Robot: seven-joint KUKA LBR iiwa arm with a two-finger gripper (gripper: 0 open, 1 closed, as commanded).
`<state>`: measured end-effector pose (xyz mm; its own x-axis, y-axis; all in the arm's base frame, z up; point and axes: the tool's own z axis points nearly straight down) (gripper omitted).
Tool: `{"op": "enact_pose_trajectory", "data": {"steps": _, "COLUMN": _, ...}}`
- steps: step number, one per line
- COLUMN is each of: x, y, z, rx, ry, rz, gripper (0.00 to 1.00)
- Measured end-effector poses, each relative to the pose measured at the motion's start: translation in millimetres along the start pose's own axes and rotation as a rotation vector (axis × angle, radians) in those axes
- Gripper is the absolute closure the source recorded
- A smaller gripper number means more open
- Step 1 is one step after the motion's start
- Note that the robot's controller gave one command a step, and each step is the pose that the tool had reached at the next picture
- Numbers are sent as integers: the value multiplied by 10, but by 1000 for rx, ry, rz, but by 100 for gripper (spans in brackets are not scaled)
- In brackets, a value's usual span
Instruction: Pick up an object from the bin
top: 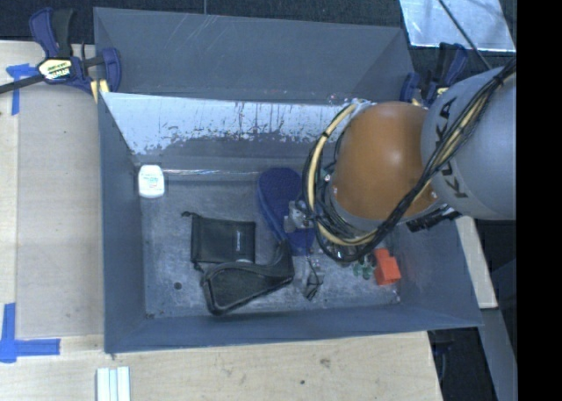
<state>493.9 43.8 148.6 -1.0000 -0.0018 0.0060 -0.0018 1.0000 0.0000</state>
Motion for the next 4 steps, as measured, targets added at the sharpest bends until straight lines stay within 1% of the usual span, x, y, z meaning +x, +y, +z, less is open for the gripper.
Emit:
{"op": "enact_pose_trajectory", "data": {"steps": 1, "x": -20, "y": 548, "z": 752, "rx": 0, "ry": -3, "rz": -602, "gripper": 0}}
{"op": "enact_pose_trajectory", "data": {"steps": 2, "x": -56, "y": 530, "z": 730, "rx": 3, "ry": -14, "rz": -592, "gripper": 100}}
{"op": "enact_pose_trajectory", "data": {"steps": 3, "x": 116, "y": 564, "z": -501, "rx": 3, "ry": -10, "rz": -592, "gripper": 100}}
{"op": "enact_pose_trajectory", "data": {"steps": 4, "x": -21, "y": 160, "z": -1249, "rx": 5, "ry": -7, "rz": -1138, "gripper": 100}}
